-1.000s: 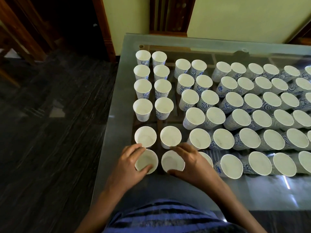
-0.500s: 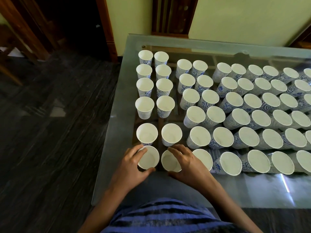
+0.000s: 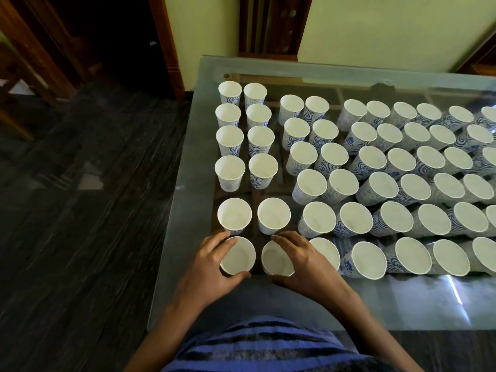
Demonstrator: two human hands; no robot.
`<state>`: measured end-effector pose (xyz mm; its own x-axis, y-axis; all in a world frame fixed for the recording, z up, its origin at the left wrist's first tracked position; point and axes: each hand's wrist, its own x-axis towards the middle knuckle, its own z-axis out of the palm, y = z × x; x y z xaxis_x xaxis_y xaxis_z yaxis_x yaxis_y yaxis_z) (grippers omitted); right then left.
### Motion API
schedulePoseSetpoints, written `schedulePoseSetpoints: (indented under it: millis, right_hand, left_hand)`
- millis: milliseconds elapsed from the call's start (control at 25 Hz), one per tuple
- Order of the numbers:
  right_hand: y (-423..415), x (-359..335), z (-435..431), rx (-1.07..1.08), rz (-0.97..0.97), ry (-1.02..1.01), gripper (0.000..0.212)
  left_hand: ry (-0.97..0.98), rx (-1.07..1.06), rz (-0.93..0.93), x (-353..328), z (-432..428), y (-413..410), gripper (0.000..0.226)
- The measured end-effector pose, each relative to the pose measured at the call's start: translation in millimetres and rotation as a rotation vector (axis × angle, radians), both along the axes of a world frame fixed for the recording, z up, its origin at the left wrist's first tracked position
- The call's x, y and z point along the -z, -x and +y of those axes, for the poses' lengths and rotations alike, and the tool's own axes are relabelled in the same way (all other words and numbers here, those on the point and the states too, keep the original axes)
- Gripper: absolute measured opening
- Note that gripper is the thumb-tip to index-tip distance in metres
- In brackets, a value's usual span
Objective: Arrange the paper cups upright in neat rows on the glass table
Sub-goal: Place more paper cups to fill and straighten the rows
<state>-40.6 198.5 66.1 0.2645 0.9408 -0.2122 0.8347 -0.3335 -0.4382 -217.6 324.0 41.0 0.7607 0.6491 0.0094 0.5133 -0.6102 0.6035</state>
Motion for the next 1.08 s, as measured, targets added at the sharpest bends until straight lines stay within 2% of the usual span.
schedulePoseSetpoints:
  millis: [120,280,600,1080]
  right_hand:
    - [-6.2,-4.3,6.3,0.071,0.064,-0.063,0.073]
    - [-20.5,-6.6,27.5,0.157,0.051,-0.165,0.065]
    - [-30.0,6.6,62.9,0.155,0.052,-0.062,0.077]
    - [-36.8,2.7,62.6,0.115,0.017,-0.074,0.077]
  left_hand:
    - [-0.034,-0.042,-0.049,-4.4,7.6,-7.8,0.062]
    - [-0.015,-0.129,-0.084,-10.5,28.0,-28.7,0.055]
    - [0.053,-0.116,0.049,-4.0,48.4,-59.6,0.064]
    - [0.041,-0.110,0.006,-4.4,54.7,-61.6,0.061]
